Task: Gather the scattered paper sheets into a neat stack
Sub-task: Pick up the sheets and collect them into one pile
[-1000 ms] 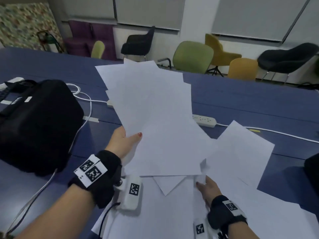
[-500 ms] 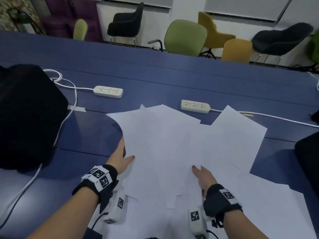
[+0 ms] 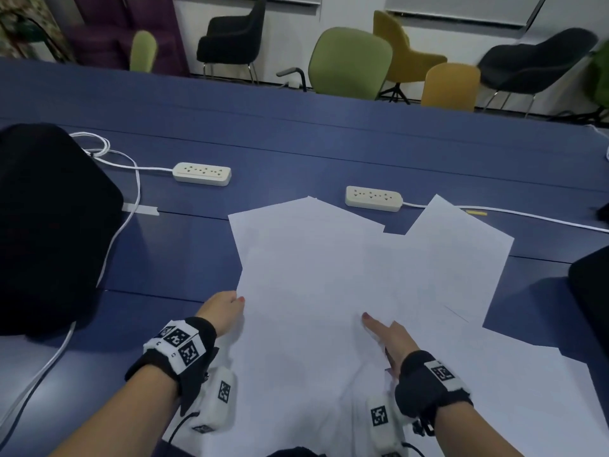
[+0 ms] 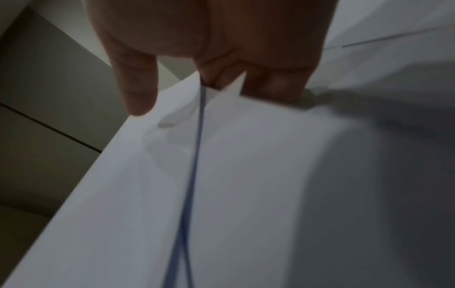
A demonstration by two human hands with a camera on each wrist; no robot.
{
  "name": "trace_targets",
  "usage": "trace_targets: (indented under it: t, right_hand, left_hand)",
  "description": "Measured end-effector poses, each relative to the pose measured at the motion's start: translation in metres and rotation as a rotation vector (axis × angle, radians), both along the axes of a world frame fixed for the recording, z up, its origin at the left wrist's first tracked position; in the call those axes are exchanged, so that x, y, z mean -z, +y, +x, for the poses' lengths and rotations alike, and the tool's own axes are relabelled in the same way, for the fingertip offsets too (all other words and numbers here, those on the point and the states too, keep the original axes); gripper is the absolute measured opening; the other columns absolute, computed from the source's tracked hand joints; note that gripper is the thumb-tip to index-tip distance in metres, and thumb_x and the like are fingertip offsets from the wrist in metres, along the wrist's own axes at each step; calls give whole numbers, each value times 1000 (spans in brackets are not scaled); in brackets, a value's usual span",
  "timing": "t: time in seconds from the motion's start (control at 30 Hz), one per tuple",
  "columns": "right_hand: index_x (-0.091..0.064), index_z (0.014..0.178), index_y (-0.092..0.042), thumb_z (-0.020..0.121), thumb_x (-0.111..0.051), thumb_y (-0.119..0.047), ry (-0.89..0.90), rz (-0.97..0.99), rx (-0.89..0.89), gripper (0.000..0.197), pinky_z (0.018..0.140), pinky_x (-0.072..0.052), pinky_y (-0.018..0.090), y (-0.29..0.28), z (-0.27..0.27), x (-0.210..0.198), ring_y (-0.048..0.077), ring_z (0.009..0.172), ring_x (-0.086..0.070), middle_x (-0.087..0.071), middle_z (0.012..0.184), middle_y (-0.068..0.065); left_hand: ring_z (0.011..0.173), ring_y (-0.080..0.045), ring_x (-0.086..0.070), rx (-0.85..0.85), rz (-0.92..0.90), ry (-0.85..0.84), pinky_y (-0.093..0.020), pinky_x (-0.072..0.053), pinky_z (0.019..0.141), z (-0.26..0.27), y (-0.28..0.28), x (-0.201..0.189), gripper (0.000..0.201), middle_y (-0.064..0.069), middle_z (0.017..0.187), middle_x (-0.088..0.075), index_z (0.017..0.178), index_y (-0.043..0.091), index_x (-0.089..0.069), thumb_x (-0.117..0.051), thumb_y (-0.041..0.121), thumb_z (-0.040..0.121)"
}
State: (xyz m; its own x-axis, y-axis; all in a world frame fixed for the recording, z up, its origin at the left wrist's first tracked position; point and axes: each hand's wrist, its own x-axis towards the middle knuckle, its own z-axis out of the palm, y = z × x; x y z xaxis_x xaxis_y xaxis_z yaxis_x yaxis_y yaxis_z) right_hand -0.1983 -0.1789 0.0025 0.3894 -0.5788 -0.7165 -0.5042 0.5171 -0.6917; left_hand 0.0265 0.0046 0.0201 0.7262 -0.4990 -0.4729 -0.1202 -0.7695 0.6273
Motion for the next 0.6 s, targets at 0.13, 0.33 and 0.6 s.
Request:
trace_targets:
  t: [0.13, 0.33, 0.6]
  right_hand:
    - [-42, 128, -9, 74, -76, -20, -37, -69, -101, 65, 84, -40, 34, 12, 3, 2, 26, 111, -52, -52, 107, 1]
    - [-54, 118, 4, 79, -65, 4, -146, -133, -31, 41, 71, -51, 20, 23, 11, -3, 18, 87, -65, -64, 101, 9]
    - [-56, 117, 5, 60, -79, -7, -216, 8, -112, 63, 54, -51, 11, 21, 1, -12, 10, 77, -67, -70, 88, 3]
  left_hand:
    - [60, -17, -29, 34, 39, -14, -30, -23, 53, -15, 3, 6, 36, 1, 70, -29, 63, 13, -25, -39, 24, 94]
    - [65, -16, -34, -11, -59, 79, -28, -27, 57, -11, 10, 7, 32, 0, 72, -34, 66, 11, -32, -47, 23, 92]
    - [114, -16, -55, -84, -350, 403, -33, -41, 101, -15, 18, 7, 49, 1, 121, -61, 121, 13, -51, -71, 20, 78]
